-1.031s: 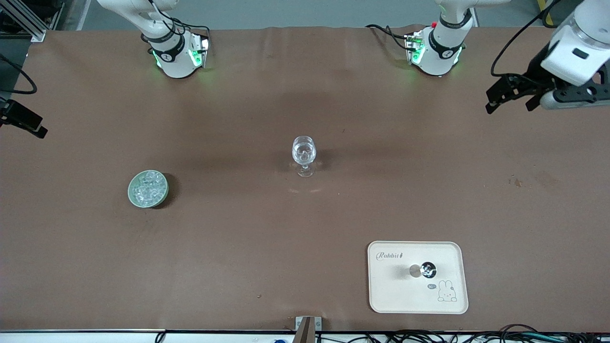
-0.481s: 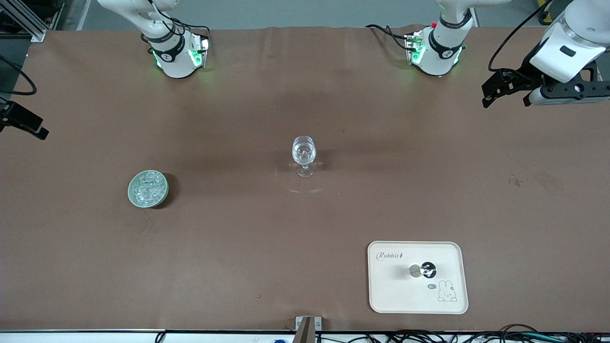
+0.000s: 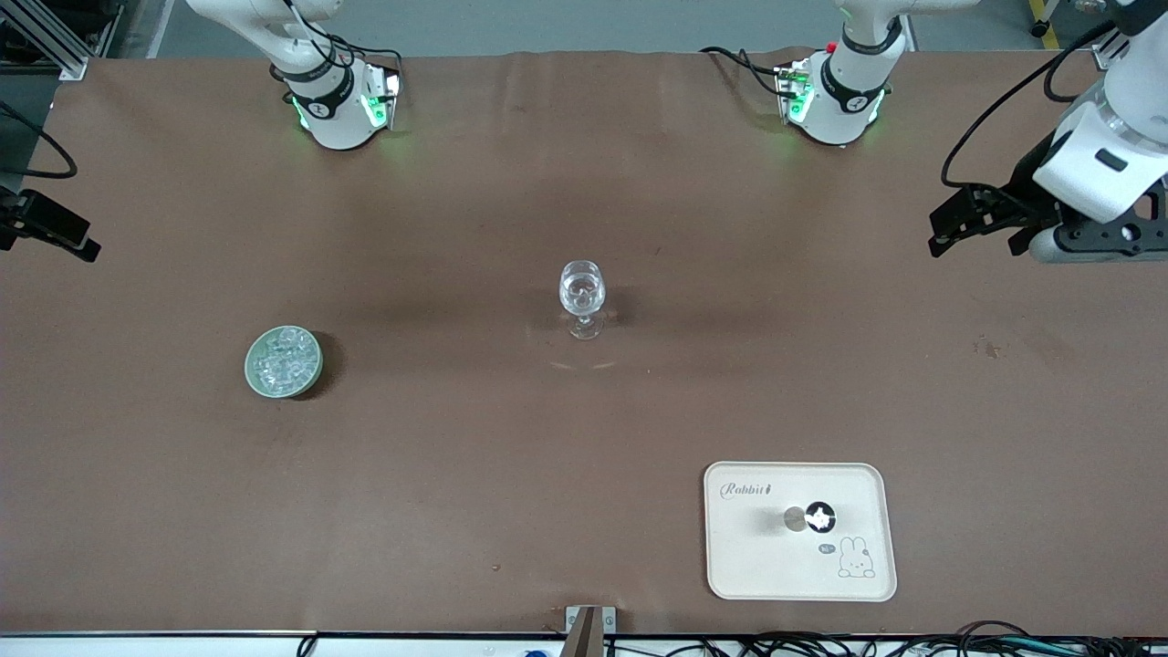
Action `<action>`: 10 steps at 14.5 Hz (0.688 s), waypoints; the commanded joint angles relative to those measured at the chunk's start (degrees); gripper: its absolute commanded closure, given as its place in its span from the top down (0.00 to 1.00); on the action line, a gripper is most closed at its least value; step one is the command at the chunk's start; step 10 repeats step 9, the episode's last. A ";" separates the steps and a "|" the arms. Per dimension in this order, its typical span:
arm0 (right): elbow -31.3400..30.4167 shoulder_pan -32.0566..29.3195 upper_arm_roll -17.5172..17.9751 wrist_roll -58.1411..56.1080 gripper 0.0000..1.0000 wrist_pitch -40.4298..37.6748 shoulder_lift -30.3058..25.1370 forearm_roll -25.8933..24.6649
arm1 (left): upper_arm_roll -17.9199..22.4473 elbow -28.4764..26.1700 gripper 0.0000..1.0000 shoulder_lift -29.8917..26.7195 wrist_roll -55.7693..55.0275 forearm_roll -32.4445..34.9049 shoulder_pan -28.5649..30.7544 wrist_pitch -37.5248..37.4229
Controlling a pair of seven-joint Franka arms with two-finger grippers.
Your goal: Pour wine and add ice with both arms
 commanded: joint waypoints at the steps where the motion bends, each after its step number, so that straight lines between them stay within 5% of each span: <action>1: -1.26 -0.85 0.53 -1.12 1.00 -0.17 -1.15 0.63 | 0.10 0.22 1.00 -0.50 -0.20 1.16 -0.44 -0.93; 10: -1.17 -0.85 0.61 -1.21 1.00 0.10 -1.15 0.63 | 0.45 0.05 0.99 -0.50 -0.46 1.42 -0.44 -0.75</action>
